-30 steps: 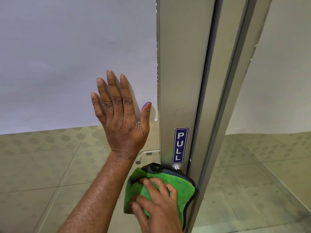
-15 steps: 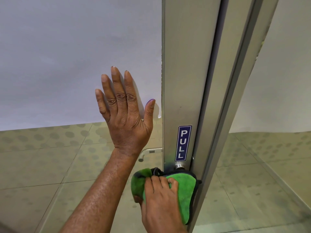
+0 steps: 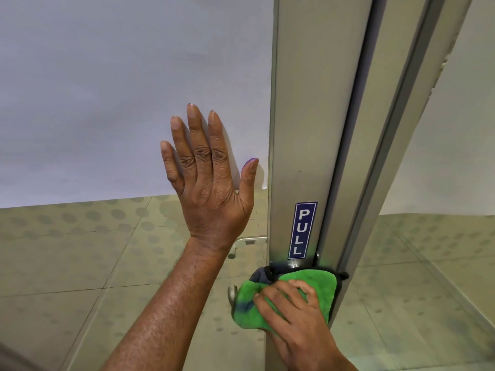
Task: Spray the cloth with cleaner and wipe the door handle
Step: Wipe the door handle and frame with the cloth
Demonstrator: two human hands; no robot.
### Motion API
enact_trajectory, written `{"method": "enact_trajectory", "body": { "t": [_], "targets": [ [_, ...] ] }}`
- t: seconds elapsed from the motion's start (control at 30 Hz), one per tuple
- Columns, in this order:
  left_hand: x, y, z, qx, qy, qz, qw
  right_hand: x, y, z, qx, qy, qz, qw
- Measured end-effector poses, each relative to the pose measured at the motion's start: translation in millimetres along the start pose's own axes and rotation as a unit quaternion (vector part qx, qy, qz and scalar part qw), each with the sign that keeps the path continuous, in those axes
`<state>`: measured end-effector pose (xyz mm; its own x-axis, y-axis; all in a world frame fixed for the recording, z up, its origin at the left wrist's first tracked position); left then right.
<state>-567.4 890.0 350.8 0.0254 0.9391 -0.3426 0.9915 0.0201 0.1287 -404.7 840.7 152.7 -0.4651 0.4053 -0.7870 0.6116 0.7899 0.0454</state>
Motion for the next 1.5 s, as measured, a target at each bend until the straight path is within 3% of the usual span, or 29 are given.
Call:
{"method": "enact_trajectory", "body": {
  "t": [0.3, 0.5, 0.67, 0.83, 1.0, 1.13, 1.27, 1.37, 1.5],
  "targets": [
    [0.6, -0.1, 0.8, 0.0, -0.011, 0.001, 1.0, -5.1, 25.8, 16.7, 0.001, -0.014, -0.089, 0.996],
    [0.2, -0.3, 0.3, 0.001, -0.016, -0.01, 1.0, 3.4, 0.6, 18.5, 0.107, 0.048, -0.075, 0.99],
    [0.2, -0.6, 0.6, 0.001, -0.013, -0.009, 1.0, -19.0, -3.4, -9.2, 0.105, -0.097, -0.049, 0.989],
    [-1.0, 0.2, 0.9, -0.001, -0.013, -0.009, 1.0, -40.1, -13.5, -55.2, 0.116, -0.286, -0.098, 0.946],
    [-1.2, -0.3, 0.1, -0.001, -0.011, -0.008, 1.0, -37.2, -18.5, -71.6, 0.123, -0.303, -0.106, 0.939],
    [-0.5, 0.3, 0.3, -0.003, -0.011, -0.01, 1.0, -32.8, -19.2, -58.3, 0.088, -0.284, -0.049, 0.953],
    [-0.3, -0.6, 0.6, -0.003, -0.008, -0.011, 1.0, -25.1, -12.1, -31.8, 0.045, -0.217, -0.021, 0.975],
    [-1.0, -0.6, 0.7, -0.005, -0.009, -0.011, 1.0, -15.9, 2.8, -3.5, 0.032, -0.099, -0.024, 0.994],
    [-1.2, 0.4, 0.4, -0.007, -0.012, -0.01, 1.0, -3.5, 7.2, 29.5, 0.085, 0.017, -0.068, 0.994]
  ]
}}
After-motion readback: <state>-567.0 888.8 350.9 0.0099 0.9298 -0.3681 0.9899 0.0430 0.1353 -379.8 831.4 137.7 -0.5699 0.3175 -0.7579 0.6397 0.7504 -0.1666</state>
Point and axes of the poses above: each hand's wrist, its own z-axis away from the middle knuckle, its own x-axis out of the palm, y = z × x, the point moved 2 cm from there along -z, towards the middle knuckle, and after that the axes turned 7 degrees about -y, right-handed, at the moved point
